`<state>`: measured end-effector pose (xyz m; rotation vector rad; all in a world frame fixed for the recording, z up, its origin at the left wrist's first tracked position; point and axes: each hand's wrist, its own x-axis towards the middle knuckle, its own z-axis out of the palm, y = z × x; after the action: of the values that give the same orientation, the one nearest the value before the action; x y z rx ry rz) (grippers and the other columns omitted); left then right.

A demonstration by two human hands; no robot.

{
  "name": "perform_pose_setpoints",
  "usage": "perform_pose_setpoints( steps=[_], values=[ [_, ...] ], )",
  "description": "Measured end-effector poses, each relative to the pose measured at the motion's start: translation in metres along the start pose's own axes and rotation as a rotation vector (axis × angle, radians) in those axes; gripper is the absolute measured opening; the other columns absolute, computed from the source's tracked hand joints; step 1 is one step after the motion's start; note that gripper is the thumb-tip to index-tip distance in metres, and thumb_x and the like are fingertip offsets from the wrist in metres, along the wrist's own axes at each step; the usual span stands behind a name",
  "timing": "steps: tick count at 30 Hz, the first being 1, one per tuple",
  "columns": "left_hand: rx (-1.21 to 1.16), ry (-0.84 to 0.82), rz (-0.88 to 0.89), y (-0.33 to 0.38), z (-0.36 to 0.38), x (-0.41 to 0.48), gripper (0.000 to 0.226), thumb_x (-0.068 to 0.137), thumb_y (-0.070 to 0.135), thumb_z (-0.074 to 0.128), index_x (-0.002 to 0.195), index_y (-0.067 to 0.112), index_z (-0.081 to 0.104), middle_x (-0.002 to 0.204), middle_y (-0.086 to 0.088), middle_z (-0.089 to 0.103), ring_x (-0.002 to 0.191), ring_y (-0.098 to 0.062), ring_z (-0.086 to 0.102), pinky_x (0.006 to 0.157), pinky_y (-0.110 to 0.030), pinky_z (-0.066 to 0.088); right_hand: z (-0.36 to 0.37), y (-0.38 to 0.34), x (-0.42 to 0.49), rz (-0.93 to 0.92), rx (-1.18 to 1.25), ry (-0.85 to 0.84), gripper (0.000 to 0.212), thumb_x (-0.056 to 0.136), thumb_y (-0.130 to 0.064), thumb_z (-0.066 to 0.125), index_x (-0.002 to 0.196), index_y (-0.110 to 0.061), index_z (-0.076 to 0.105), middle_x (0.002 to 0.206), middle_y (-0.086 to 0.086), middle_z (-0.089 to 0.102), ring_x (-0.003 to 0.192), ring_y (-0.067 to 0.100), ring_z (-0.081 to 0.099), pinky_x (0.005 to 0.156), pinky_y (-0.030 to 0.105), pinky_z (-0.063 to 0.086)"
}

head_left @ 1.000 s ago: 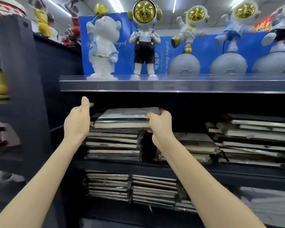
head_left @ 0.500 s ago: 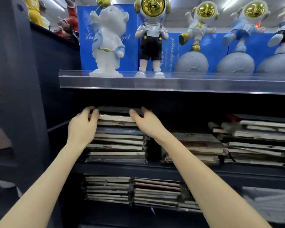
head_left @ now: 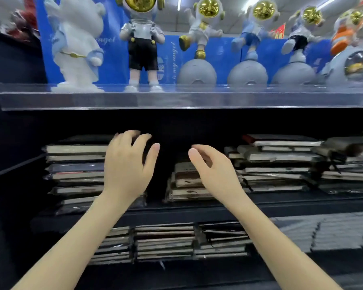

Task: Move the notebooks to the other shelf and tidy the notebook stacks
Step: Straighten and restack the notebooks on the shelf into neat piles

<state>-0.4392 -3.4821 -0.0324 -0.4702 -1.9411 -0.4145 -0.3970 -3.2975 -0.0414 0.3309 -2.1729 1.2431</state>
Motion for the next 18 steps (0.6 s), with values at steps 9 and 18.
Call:
perform_pose_setpoints(
  steps=[9,18],
  values=[
    [-0.307,-0.054,0.172,0.170,0.082,0.005,0.041,0.093,0.035,0.041,0.104,0.006,0.068,0.097,-0.007,0.067,0.089,-0.023,0.061,0.080,-0.027,0.041,-0.206,0.112,-0.035,-0.175,-0.689,0.602,0.037,0.092,-0.035,0.045,0.095,-0.009,0.071,0.090,0.004,0.071,0.083,0.022,0.065,0.074,0.021,0.039],
    [-0.302,-0.109,0.178,0.285,0.148,0.034,0.042,0.092,0.037,0.042,0.108,0.009,0.067,0.101,-0.008,0.068,0.089,-0.027,0.063,0.076,-0.033,0.048,-0.349,0.186,-0.001,-0.024,-1.110,0.290,0.084,0.085,-0.076,0.022,0.105,-0.011,0.070,0.107,0.008,0.070,0.106,0.031,0.061,0.101,0.053,0.032]
  ],
)
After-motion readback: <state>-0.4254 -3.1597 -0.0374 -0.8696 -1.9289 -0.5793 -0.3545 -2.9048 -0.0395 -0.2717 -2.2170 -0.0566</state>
